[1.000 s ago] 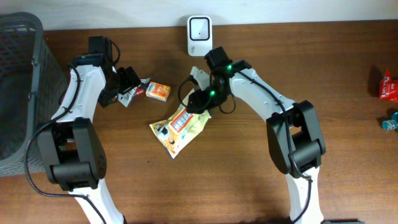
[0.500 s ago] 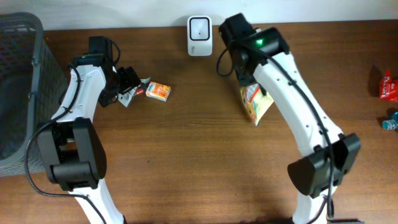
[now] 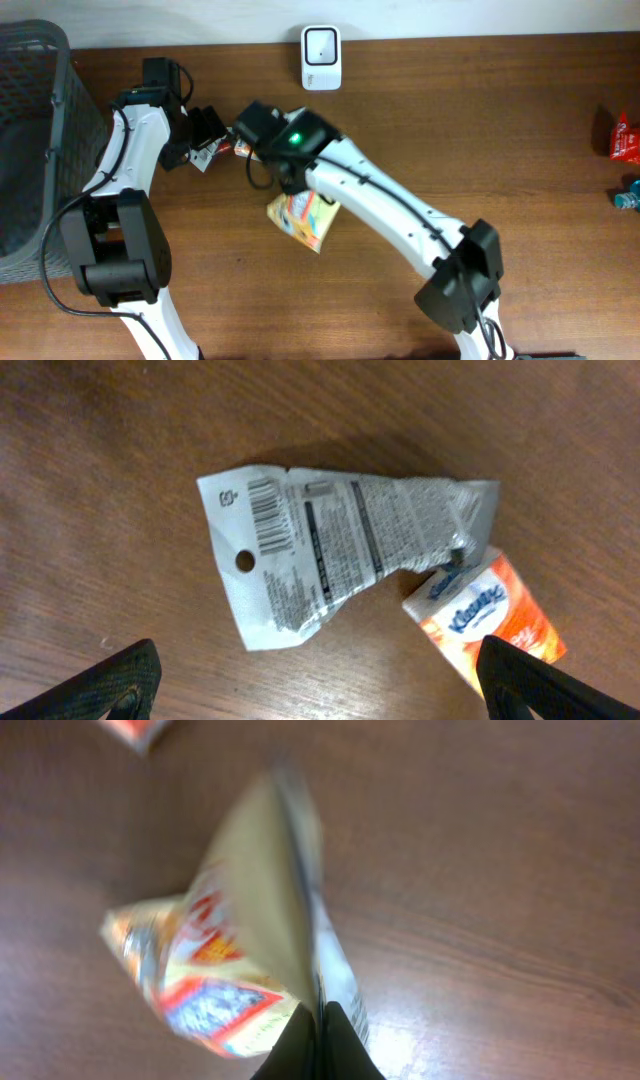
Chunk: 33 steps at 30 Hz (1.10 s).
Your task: Scan the item barcode
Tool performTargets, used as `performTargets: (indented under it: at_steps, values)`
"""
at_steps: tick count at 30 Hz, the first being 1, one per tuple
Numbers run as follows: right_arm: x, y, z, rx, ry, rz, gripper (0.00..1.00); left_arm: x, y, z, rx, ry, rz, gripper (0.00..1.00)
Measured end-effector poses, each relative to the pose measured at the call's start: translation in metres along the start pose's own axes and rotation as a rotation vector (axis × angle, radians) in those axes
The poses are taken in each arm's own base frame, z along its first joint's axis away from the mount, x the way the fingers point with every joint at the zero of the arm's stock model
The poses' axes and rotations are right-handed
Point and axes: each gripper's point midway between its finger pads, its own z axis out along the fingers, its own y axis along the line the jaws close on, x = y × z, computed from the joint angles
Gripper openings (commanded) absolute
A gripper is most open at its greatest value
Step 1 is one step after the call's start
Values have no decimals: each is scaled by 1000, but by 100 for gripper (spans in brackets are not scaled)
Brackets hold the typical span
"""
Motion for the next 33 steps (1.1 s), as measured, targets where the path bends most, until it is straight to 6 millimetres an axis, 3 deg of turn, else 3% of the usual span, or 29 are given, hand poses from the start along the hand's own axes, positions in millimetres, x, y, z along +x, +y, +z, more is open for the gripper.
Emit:
performTargets:
  at_steps: [1, 2, 3, 4, 6, 9, 11, 12, 13, 14, 15, 16, 17, 18, 20, 21, 23, 25, 27, 28, 30, 33]
  values:
    - [-14, -15, -13, -26, -21, 47, 4, -2, -2, 0, 9, -7, -1, 94]
    - [-24, -34, -20, -33, -26, 89, 4, 7, -5, 0, 37, 38, -5, 74]
    - [-31, -54, -22, -33, -28, 132, 4, 15, -16, -2, 104, 83, -5, 35]
    - [-33, -72, -18, -48, -5, 175, 4, 31, -45, -9, 274, 167, 49, 17]
    - [-34, -80, -11, -150, 42, 228, 4, 57, -83, -19, 427, 242, 154, 6]
    - [-33, -65, -13, -269, 75, 235, 4, 110, -160, -25, 572, 263, 379, 1]
    - [-33, -57, -16, -317, 81, 230, 4, 143, -190, -25, 593, 286, 443, 3]
    - [-33, -55, -17, -334, 85, 229, 16, 150, -196, -24, 591, 291, 448, 16]
    - [-33, -55, -17, -339, 88, 229, 37, 152, -197, -23, 588, 292, 447, 22]
    - [-33, -57, -16, -340, 89, 225, 69, 156, -199, -17, 580, 303, 442, 34]
    - [-30, -66, -14, -334, 110, 240, 83, 167, -200, -4, 559, 335, 447, 47]
    - [-27, -76, -11, -324, 129, 261, 86, 174, -199, 6, 542, 357, 449, 54]
    - [-21, -107, -3, -299, 162, 276, 90, 182, -195, 23, 505, 380, 448, 65]
    - [-22, -120, 0, -291, 162, 283, 91, 176, -184, 36, 454, 370, 429, 69]
    - [-10, -122, 11, -280, 195, 237, 91, 156, -171, 41, 429, 336, 390, 71]
    - [10, -118, 32, -261, 268, 200, 91, 132, -155, 44, 412, 306, 340, 70]
    - [22, -106, 73, -260, 287, 182, 87, 109, -139, 44, 421, 289, 281, 72]
    - [37, -100, 95, -253, 328, 183, 91, 107, -140, 38, 490, 317, 268, 78]
    - [32, -112, 94, -248, 318, 217, 95, 131, -163, 24, 601, 388, 323, 79]
    - [33, -127, 89, -241, 337, 248, 95, 142, -172, 22, 618, 405, 351, 79]
    - [29, -183, 85, -218, 329, 367, 95, 180, -205, 16, 672, 429, 462, 78]
    - [52, -226, 88, -206, 396, 409, 96, 208, -229, 39, 719, 457, 515, 77]
